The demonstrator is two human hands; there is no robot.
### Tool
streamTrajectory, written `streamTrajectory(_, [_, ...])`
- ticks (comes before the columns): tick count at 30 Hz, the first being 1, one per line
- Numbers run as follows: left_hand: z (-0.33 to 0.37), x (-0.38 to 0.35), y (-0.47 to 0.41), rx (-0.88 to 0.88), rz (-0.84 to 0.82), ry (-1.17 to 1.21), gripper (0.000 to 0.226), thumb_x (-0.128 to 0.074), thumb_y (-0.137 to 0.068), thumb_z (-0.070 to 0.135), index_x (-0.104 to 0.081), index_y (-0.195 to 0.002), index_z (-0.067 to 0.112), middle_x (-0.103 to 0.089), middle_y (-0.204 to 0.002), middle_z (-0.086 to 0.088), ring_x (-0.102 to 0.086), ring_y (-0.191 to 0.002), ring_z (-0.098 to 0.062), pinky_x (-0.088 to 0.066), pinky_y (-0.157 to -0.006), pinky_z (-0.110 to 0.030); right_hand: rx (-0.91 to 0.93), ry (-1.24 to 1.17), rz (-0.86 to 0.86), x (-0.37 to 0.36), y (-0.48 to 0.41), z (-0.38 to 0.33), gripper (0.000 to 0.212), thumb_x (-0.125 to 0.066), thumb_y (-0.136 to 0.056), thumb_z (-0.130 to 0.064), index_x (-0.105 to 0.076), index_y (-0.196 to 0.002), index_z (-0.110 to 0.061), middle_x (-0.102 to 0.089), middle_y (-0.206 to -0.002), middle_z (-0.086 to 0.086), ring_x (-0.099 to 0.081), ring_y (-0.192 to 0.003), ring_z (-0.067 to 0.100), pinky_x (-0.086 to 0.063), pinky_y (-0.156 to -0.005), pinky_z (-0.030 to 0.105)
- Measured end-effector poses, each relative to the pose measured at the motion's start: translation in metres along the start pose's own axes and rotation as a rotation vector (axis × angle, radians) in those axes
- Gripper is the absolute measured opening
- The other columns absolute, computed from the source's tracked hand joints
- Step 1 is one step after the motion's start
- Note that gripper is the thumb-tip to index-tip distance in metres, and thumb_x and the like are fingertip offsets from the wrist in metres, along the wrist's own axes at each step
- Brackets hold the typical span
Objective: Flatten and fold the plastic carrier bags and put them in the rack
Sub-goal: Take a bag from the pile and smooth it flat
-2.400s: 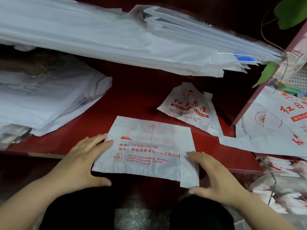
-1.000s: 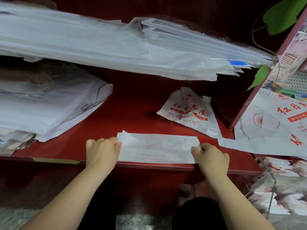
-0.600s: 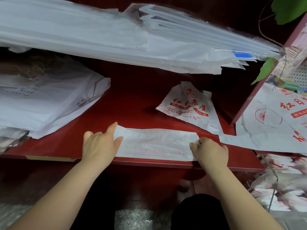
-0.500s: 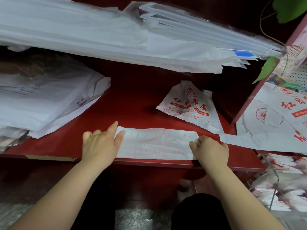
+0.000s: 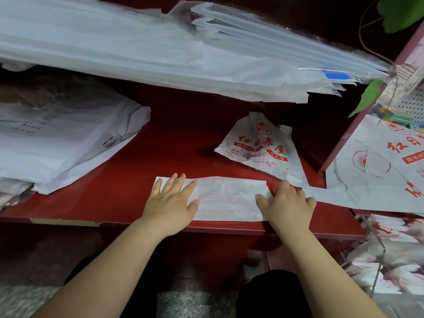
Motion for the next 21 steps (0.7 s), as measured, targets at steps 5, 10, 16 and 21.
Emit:
streamTrajectory(5, [-0.004, 0.002, 0.002, 0.024, 0.019, 0.017, 0.051, -0.013, -0.100, 0.033, 0.005, -0.147, 0.027, 0.011, -0.155, 0.000, 0.012, -0.142, -0.013, 0.009, -0.114, -0.034, -0.031, -0.101, 0.006, -0.004, -0.004, 0.006, 0.048, -0.055, -0.084, -0.045, -0.048, -0.114, -0.008, -0.052, -0.118, 0.009, -0.042, -0.113, 0.029, -0.028, -0.092, 0.037])
streamTrajectory(10, [-0.004, 0.003, 0.003, 0.049, 0.007, 0.022, 0.050, -0.012, -0.100, 0.029, 0.005, -0.147, 0.025, 0.011, -0.155, 0.001, 0.012, -0.142, -0.013, 0.008, -0.114, -0.034, 0.362, -0.316, 0.278, 0.017, 0.013, -0.033, 0.039, -0.047, -0.081, -0.025, -0.063, -0.104, 0.002, -0.059, -0.117, 0.024, -0.056, -0.108, 0.043, -0.043, -0.091, 0.050])
streamTrajectory(16, [-0.005, 0.002, 0.007, 0.078, -0.008, 0.044, 0.051, -0.013, -0.100, 0.030, 0.006, -0.147, 0.025, 0.012, -0.155, 0.002, 0.012, -0.142, -0.012, 0.008, -0.114, -0.034, 0.802, -0.188, -0.265, -0.028, 0.053, -0.102, 0.089, 0.004, -0.078, -0.067, -0.015, -0.147, -0.014, -0.003, -0.156, 0.005, 0.002, -0.143, 0.017, 0.013, -0.106, 0.023])
streamTrajectory(21, [-0.010, 0.003, 0.010, 0.087, -0.011, 0.047, 0.051, -0.011, -0.100, 0.030, 0.007, -0.147, 0.024, 0.013, -0.155, 0.002, 0.014, -0.142, -0.012, 0.008, -0.114, -0.036, 0.728, -0.058, -0.395, -0.035, 0.038, -0.085, 0.057, -0.020, -0.099, -0.043, -0.003, -0.148, -0.018, 0.006, -0.156, -0.001, 0.009, -0.142, 0.011, 0.012, -0.111, 0.024])
Point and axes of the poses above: each hand's wrist, its own y-axis away from the middle knuckle, its own x-axis out of the back of the hand, z = x × y, the point moved 7 cm from there along -y, towards the middle knuckle
